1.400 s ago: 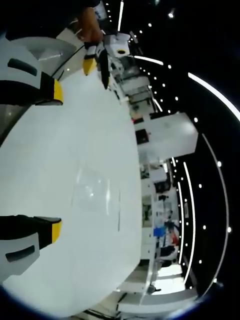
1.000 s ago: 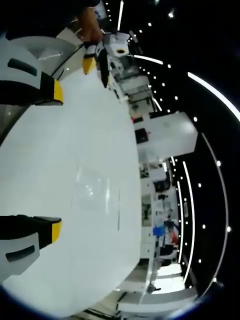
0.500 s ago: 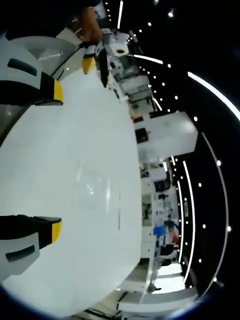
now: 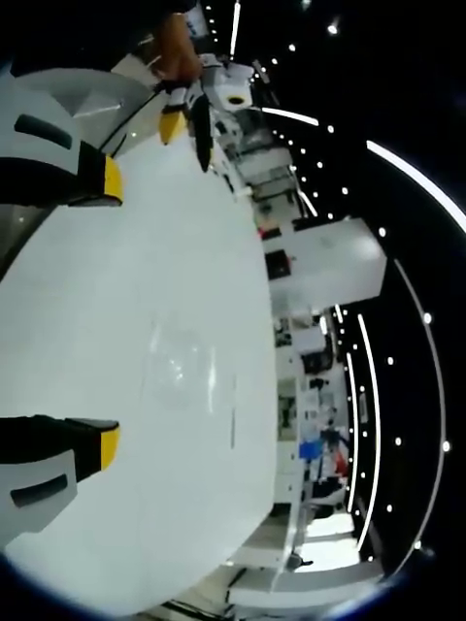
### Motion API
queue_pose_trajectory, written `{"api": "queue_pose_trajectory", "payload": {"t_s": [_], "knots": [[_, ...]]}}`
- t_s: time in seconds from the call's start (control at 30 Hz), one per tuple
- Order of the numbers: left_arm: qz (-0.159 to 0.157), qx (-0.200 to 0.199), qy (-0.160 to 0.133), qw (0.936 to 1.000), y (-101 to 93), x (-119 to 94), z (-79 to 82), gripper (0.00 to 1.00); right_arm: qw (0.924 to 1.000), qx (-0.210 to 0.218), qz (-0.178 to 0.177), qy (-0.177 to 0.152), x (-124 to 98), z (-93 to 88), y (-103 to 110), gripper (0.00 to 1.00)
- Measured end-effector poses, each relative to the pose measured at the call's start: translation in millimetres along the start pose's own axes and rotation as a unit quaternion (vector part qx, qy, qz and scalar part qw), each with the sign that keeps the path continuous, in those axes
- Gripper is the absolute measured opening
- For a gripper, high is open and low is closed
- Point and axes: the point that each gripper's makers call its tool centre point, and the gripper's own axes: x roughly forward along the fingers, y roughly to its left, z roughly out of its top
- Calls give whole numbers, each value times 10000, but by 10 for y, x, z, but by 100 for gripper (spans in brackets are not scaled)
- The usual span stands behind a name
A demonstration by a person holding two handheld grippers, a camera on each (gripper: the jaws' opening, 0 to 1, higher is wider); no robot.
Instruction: Open the resealable bag by pulling the two sides of the seal apart until the entire bag opening is separated and visibly accessible.
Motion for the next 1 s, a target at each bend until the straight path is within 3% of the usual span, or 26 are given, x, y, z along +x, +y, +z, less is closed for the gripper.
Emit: {"api": "queue_pose_trajectory", "payload": {"t_s": [0.47, 1.0], "knots": [[29, 16, 14, 10000, 22, -11, -33, 89, 10000, 37, -41, 16, 9, -35, -30, 84], [5, 21, 123, 9999, 24, 11, -81, 88, 10000, 20, -21, 67, 26, -68, -28, 67]]}}
